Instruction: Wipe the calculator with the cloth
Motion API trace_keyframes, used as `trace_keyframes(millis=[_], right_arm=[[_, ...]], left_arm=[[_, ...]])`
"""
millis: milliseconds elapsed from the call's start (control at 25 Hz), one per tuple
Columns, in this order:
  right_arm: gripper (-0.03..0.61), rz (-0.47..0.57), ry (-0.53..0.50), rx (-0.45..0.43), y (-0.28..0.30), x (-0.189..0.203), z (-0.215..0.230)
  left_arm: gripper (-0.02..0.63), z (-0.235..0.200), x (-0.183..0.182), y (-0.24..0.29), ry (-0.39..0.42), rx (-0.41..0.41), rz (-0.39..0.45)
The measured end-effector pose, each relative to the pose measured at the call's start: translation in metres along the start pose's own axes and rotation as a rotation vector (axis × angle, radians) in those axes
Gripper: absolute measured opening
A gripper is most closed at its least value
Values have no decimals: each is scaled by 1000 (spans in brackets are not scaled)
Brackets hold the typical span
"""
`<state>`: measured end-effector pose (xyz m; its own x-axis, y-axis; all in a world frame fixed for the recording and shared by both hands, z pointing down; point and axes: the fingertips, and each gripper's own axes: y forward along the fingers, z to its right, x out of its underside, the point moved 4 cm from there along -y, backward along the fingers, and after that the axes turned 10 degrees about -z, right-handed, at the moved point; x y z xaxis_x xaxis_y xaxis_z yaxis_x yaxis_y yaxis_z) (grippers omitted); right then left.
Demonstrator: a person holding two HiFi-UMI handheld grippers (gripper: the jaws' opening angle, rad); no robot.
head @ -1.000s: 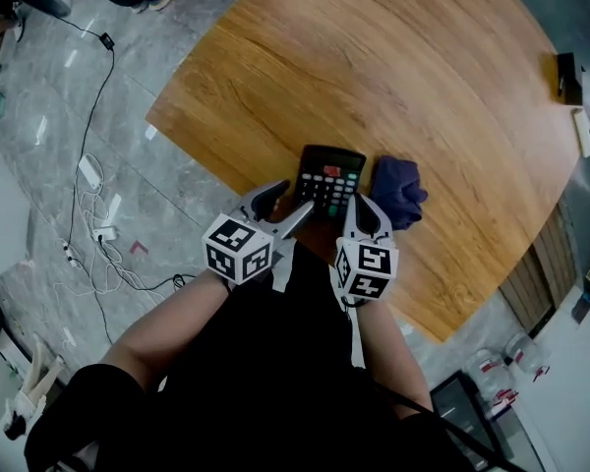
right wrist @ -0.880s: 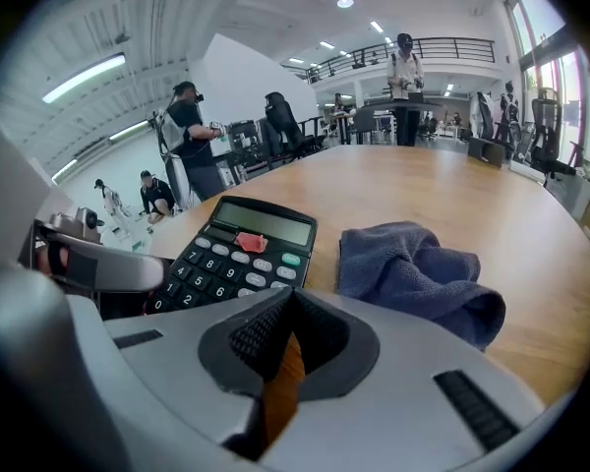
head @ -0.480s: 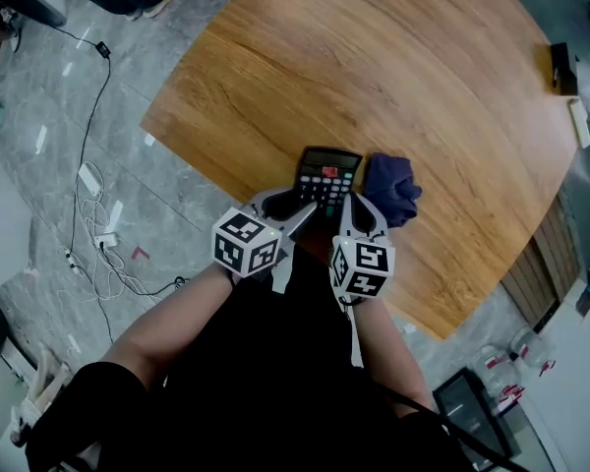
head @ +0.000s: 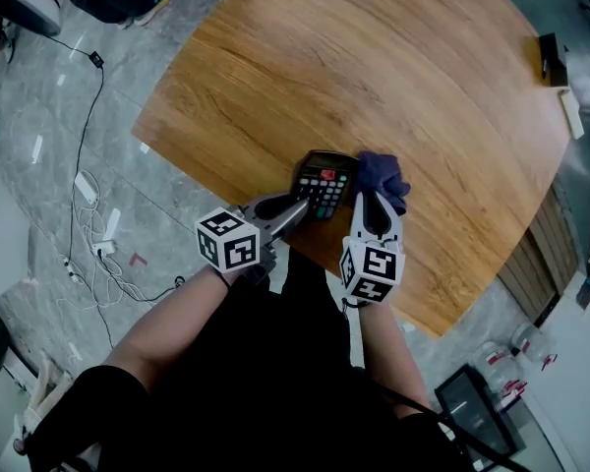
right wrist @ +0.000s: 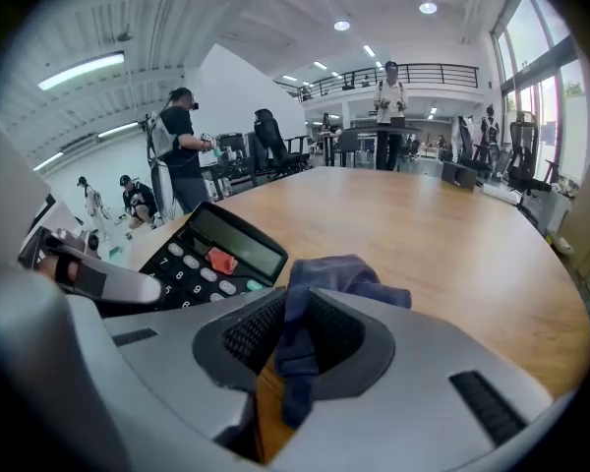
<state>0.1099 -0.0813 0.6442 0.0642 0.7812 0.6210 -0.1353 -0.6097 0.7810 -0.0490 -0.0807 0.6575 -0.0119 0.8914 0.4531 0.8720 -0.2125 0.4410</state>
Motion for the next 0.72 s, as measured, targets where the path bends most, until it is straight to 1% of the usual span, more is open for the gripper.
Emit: trace_keyframes(millis=[80, 160, 240, 440, 560, 640, 720], right_arm=[[53, -4, 12, 6, -1, -4, 9], [103, -9, 17, 6, -3, -7, 17], [125, -25, 11, 17, -3, -9, 23], [127, -129, -43, 61, 17, -4, 33], [127, -209, -12, 60, 34, 3, 38], [127, -228, 16, 46, 40, 4, 40], [126, -224, 16, 27, 43, 3, 40]], left_arm=[[71, 2, 0, 0, -2, 15, 5], [71, 2, 0, -1, -11, 22, 15], [69, 2, -3, -3, -27, 20, 33], [70, 1, -8, -6, -50, 26, 59], [71, 0, -6, -7, -58, 34, 62], [70, -1, -4, -9, -72, 39, 70], [71, -2, -4, -11, -84, 41, 78]])
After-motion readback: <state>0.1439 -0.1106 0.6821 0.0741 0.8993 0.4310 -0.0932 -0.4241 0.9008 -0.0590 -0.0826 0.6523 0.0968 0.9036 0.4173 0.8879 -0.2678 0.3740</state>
